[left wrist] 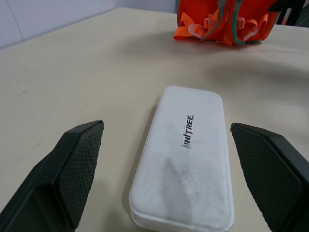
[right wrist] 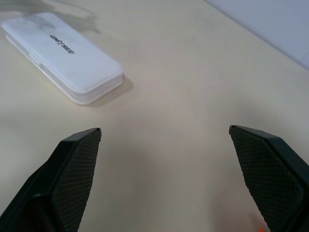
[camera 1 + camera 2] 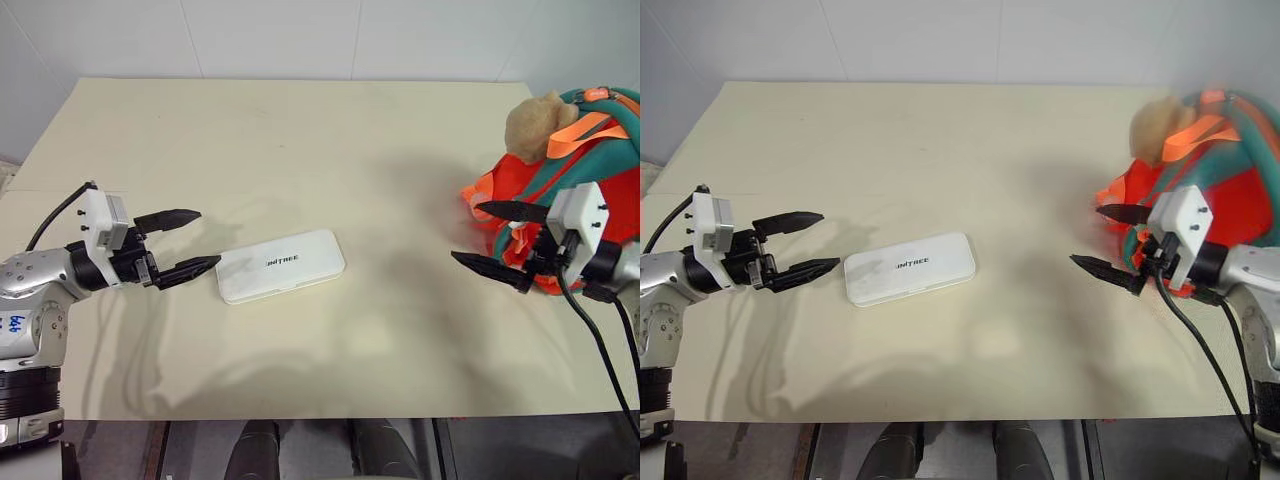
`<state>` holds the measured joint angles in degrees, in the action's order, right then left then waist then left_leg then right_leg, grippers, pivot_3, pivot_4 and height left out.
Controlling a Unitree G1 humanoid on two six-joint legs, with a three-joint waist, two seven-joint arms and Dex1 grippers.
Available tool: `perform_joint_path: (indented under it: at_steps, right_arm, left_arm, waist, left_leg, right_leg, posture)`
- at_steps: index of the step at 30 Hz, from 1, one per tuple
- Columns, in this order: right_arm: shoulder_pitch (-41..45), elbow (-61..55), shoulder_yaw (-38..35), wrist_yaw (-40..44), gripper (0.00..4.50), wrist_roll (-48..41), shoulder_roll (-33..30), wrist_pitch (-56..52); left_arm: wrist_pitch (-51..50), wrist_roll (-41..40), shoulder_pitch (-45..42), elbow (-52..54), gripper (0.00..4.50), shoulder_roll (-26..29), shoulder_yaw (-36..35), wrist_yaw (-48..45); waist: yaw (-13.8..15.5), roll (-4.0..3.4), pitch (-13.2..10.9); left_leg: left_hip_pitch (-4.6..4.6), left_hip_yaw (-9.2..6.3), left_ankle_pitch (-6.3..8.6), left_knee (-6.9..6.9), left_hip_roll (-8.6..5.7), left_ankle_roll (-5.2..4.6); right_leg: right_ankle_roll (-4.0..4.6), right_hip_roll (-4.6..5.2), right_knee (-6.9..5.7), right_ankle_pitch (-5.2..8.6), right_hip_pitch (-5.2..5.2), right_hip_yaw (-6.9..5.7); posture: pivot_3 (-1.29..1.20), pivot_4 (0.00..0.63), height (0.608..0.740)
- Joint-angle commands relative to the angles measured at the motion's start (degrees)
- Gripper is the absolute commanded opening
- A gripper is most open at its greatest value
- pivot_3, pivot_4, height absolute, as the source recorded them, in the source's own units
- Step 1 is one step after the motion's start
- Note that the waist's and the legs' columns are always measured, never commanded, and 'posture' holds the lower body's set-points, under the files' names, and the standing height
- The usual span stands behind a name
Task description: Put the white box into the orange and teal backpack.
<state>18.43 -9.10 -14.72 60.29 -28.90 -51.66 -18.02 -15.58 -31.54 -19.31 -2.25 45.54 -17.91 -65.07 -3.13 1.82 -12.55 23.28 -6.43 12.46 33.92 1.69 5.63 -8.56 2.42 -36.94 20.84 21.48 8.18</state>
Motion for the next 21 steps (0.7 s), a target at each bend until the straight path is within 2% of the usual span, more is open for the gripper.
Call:
perform_joint_path:
  at_steps: [1, 11, 14, 21]
  right_arm:
    - [2.89, -1.49, 1.06, -0.27, 4.48, -0.18, -0.69, -1.34]
    - [4.53, -3.77, 4.85, -1.88, 4.48, -0.11, 1.57, -3.87]
    - [6.44, -3.92, 8.26, -4.04, 3.85, 1.69, 4.65, -3.04]
    - [9.92, 3.02, 14.98, -5.44, 1.41, 9.23, 10.84, 3.03]
  left_arm:
    - [0.14, -1.11, -1.31, 2.11, 4.49, -0.05, -0.06, 0.07]
    - [2.36, 0.77, -2.52, -0.36, 4.49, -0.57, 1.19, 0.33]
    - [3.66, 1.58, -1.17, -0.75, 3.85, 0.19, -0.57, 1.51]
    - [4.83, 3.92, 5.33, 0.94, 1.61, 0.88, -3.68, 5.89]
  waist:
    - [0.01, 0.00, 0.00]
    - [0.08, -0.01, 0.00]
    - [-0.34, -0.01, 0.00]
    - [-0.14, -0.01, 0.00]
  left_leg:
    - [0.00, 0.00, 0.00, 0.00, 0.00, 0.00]
    - [0.02, 0.00, 0.00, 0.00, 0.00, 0.00]
    - [0.00, 0.00, 0.00, 0.03, 0.01, 0.00]
    - [0.02, 0.00, 0.00, 0.02, 0.02, 0.00]
  right_leg:
    - [0.00, 0.00, 0.00, 0.00, 0.00, 0.00]
    - [0.00, 0.00, 0.00, 0.00, 0.02, -0.01]
    - [0.00, -0.01, -0.06, 0.00, 0.02, 0.00]
    - [0.01, -0.01, -0.07, 0.01, 0.07, 0.01]
  posture:
    - [0.00, 0.150, 0.740]
    - [0.00, 0.150, 0.740]
    - [0.00, 0.150, 0.740]
    - [0.00, 0.150, 0.740]
